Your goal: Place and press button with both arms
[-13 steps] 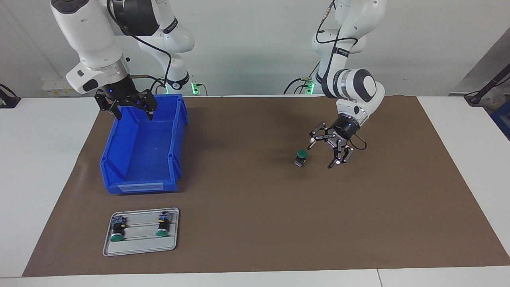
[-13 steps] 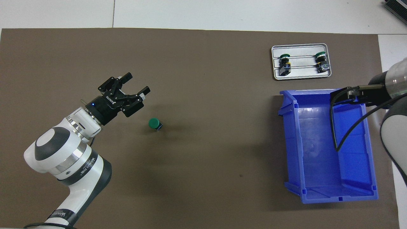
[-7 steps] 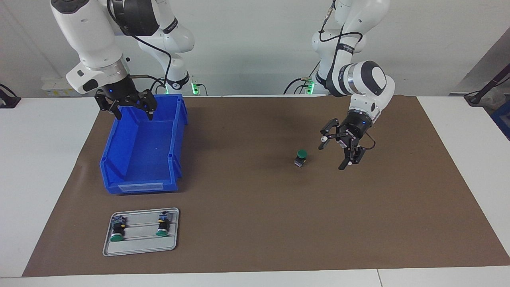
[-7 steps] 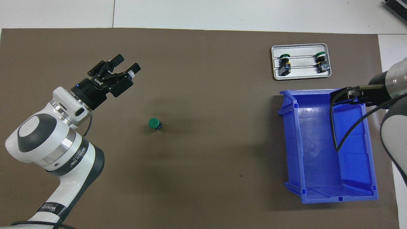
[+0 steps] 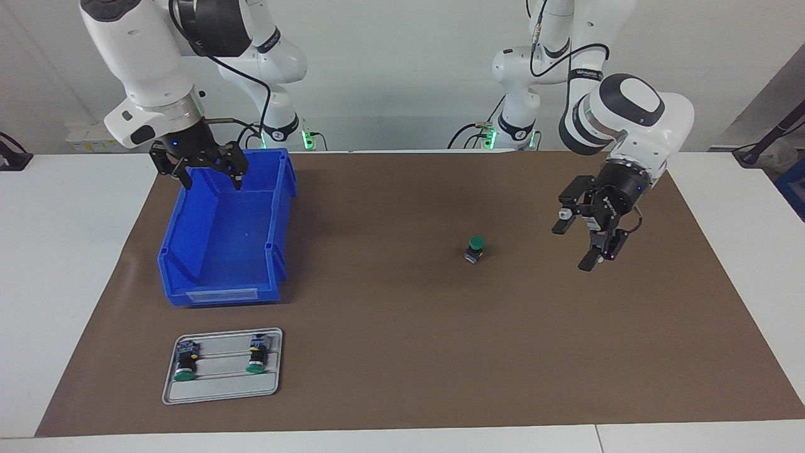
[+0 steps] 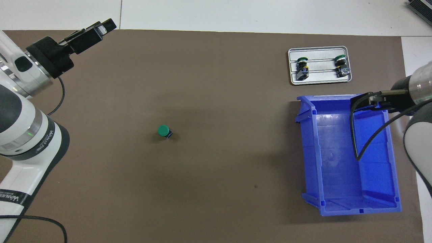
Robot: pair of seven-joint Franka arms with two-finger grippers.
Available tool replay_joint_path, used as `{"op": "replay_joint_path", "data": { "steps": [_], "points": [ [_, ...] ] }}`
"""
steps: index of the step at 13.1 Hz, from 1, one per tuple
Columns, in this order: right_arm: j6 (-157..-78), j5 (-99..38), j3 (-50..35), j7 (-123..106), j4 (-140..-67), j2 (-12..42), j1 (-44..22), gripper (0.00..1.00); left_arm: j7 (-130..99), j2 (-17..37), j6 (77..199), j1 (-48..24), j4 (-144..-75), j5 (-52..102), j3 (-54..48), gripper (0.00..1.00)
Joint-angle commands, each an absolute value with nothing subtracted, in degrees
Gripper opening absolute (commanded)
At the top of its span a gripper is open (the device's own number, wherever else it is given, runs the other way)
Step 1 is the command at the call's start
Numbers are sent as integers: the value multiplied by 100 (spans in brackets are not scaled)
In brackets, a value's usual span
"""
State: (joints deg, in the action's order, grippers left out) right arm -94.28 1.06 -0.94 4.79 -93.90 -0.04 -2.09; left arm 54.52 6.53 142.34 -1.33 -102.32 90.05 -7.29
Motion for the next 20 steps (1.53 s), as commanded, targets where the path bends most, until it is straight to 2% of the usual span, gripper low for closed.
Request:
{"op": "replay_joint_path", "data": {
  "steps": [1,5,9,13,17,20],
  "points": [
    [-9387,44,-97,325,-9448,-79,-185,100,3926,958,13556,228,-9477,7976,-765,95],
    [-9387,44,-97,325,-9448,-79,-185,100,2008,1361,12703,334,-8396,6104,-756,95],
    [-9387,44,-97,325,-9448,-79,-185,100,1433,1687,11333,273,-7525,4461,-756,95],
    [-9387,44,-97,325,-9448,-79,-185,100,1397,1670,10540,-96,-7488,2510,-747,92],
    [-9387,44,-97,325,-9448,-79,-185,100,740,1556,10284,-588,-7523,365,-808,92],
    [-9387,44,-97,325,-9448,-79,-185,100,203,1214,10231,-615,-8092,-183,-782,95]
  ]
}}
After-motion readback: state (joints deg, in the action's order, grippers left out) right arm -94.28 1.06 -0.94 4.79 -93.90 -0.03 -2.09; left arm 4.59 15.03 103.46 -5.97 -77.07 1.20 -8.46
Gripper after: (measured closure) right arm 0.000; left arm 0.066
